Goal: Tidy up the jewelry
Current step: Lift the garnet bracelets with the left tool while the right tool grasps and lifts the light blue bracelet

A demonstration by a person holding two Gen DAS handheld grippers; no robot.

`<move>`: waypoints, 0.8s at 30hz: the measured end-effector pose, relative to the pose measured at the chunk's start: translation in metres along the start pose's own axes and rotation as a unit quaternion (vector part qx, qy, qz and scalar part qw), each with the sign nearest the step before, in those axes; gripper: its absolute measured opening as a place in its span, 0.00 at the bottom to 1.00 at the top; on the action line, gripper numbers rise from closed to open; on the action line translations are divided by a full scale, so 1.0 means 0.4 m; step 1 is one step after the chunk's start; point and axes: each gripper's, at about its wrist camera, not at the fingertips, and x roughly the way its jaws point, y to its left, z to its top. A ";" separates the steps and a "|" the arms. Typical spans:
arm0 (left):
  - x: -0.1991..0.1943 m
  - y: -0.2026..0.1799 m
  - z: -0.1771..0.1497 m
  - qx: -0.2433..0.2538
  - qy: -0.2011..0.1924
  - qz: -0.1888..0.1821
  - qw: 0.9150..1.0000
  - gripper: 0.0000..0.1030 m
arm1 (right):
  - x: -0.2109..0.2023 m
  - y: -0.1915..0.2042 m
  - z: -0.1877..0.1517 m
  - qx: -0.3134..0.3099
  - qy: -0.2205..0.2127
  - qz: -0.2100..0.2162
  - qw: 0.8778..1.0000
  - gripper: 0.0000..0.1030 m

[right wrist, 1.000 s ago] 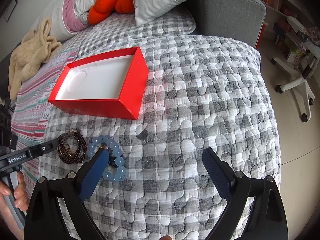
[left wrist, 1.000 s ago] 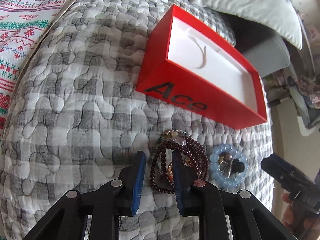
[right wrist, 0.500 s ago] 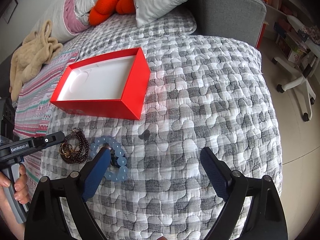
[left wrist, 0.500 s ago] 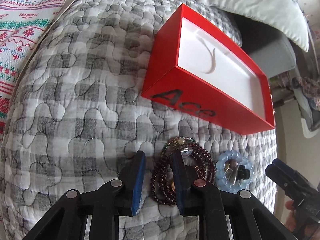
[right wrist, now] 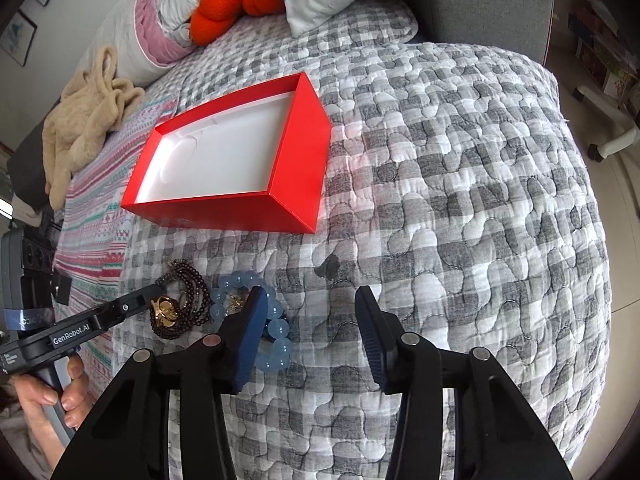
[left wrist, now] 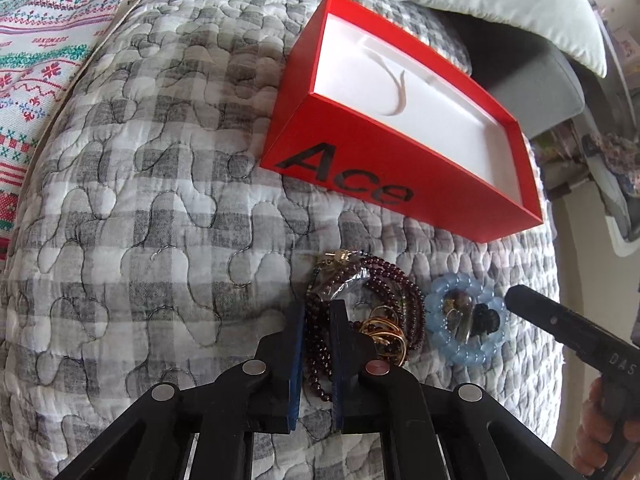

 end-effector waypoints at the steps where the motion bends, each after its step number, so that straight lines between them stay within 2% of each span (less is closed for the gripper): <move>1: -0.009 -0.005 -0.004 0.003 -0.007 -0.002 1.000 0.03 | 0.004 0.004 0.002 0.002 0.002 0.007 1.000 0.40; 6: -0.054 -0.025 -0.017 0.021 -0.033 -0.018 0.999 0.02 | 0.017 0.021 0.000 0.000 0.011 0.025 1.000 0.24; 9: -0.072 -0.038 -0.015 0.029 -0.044 -0.023 0.998 0.02 | 0.026 0.026 -0.004 0.001 0.017 0.033 0.999 0.20; 12: -0.093 -0.048 -0.016 0.035 -0.057 -0.027 0.997 0.02 | 0.024 0.038 -0.009 -0.002 0.015 0.039 0.999 0.12; 24: -0.174 -0.103 -0.038 0.071 -0.103 -0.045 0.991 0.02 | -0.043 0.097 -0.031 -0.033 -0.022 0.046 0.998 0.12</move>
